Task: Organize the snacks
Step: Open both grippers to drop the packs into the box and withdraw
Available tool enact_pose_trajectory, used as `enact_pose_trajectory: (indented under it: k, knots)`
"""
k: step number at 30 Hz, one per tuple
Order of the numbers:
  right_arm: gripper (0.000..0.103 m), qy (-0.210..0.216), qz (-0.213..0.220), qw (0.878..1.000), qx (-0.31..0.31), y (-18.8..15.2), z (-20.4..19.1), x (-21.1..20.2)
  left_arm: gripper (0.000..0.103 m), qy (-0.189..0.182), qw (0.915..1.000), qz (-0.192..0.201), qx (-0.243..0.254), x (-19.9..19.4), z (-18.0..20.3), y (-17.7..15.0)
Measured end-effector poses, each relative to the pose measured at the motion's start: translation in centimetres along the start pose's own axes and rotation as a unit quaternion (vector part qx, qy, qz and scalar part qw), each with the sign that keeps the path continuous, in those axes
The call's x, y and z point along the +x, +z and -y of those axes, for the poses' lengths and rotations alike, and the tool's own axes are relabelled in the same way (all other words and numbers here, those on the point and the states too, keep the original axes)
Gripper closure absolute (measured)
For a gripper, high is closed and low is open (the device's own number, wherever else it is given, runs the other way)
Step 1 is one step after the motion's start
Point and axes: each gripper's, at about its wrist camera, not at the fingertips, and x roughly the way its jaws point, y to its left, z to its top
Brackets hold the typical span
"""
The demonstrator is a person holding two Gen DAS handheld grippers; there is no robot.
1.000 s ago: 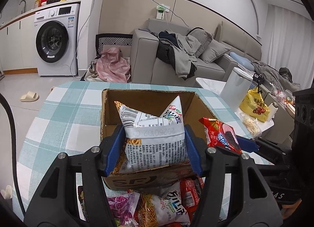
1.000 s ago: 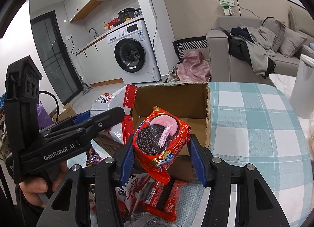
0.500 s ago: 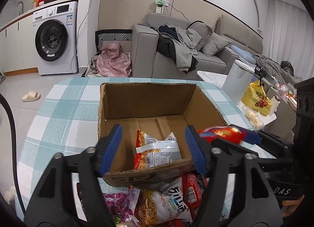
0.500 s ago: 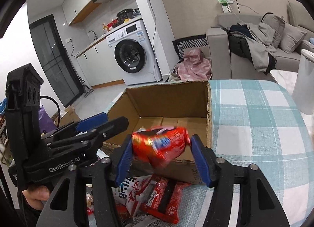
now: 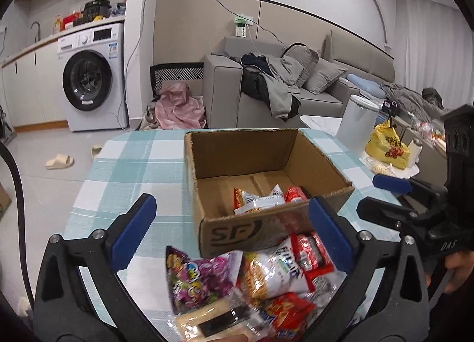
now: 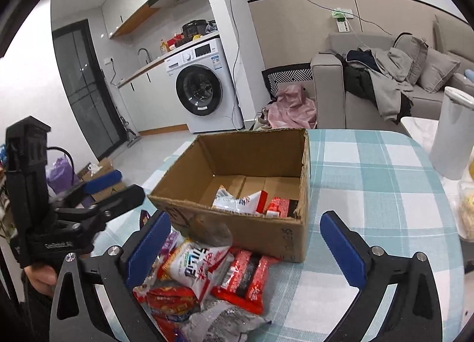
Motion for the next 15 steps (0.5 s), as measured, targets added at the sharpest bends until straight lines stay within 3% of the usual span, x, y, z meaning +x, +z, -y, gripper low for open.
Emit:
enact_pose_trajectory:
  k: [15]
  knots:
    - [0.0, -0.007, -0.045, 0.999, -0.003, -4.2, -0.9, -1.0, 0.001, -0.007, 0.9998, -0.019, 0.002, -5.0, -0.9, -4.3]
